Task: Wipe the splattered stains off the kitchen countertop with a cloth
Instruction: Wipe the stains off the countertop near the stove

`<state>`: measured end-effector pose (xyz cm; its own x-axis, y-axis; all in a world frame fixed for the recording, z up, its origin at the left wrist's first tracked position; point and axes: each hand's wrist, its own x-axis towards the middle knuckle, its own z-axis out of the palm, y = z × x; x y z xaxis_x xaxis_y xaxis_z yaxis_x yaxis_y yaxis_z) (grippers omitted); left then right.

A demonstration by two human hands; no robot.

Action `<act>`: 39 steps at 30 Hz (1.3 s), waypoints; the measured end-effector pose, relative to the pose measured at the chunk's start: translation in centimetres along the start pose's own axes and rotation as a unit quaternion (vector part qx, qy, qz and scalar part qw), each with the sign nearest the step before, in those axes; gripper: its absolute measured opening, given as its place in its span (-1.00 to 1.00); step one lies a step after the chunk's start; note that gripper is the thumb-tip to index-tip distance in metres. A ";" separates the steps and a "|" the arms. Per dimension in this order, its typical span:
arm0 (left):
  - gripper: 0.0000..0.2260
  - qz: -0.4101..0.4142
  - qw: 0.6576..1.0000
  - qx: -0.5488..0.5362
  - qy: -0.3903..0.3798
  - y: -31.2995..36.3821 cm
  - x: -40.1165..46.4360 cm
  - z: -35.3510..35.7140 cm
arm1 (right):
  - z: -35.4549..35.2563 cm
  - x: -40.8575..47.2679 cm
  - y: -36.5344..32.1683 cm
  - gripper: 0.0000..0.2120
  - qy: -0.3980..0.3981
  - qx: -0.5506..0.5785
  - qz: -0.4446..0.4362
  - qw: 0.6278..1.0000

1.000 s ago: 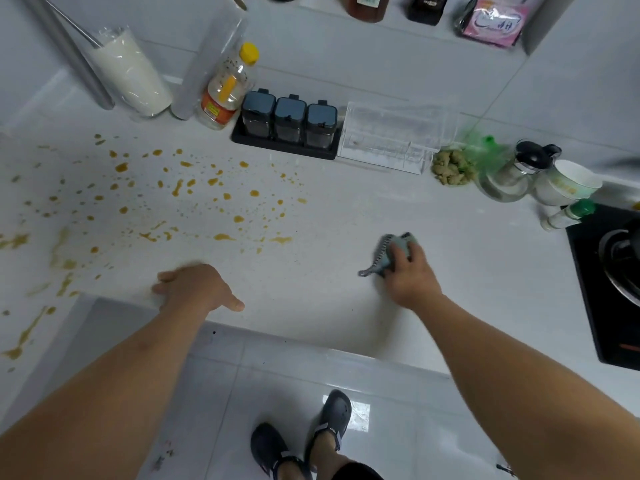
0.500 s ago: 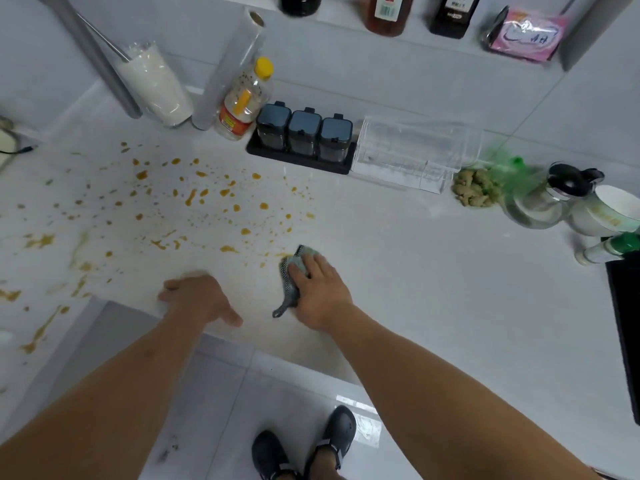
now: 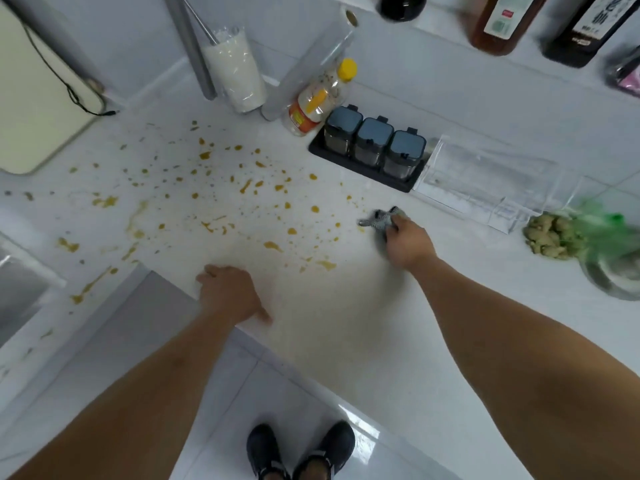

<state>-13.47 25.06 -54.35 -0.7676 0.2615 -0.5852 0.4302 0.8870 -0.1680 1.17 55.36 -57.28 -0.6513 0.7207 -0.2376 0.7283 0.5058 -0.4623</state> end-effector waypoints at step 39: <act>0.31 0.068 0.996 0.056 0.019 -1.6 1.3 1.4 | 9.1 -11.0 -6.7 -0.44 -0.046 -0.073 -0.127 0.988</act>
<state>-14.53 23.48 -55.93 -0.7155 0.3924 -0.5780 0.5795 0.7954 -0.1774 1.55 39.69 -59.37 -0.8293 0.5180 -0.2097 0.5567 0.7331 -0.3906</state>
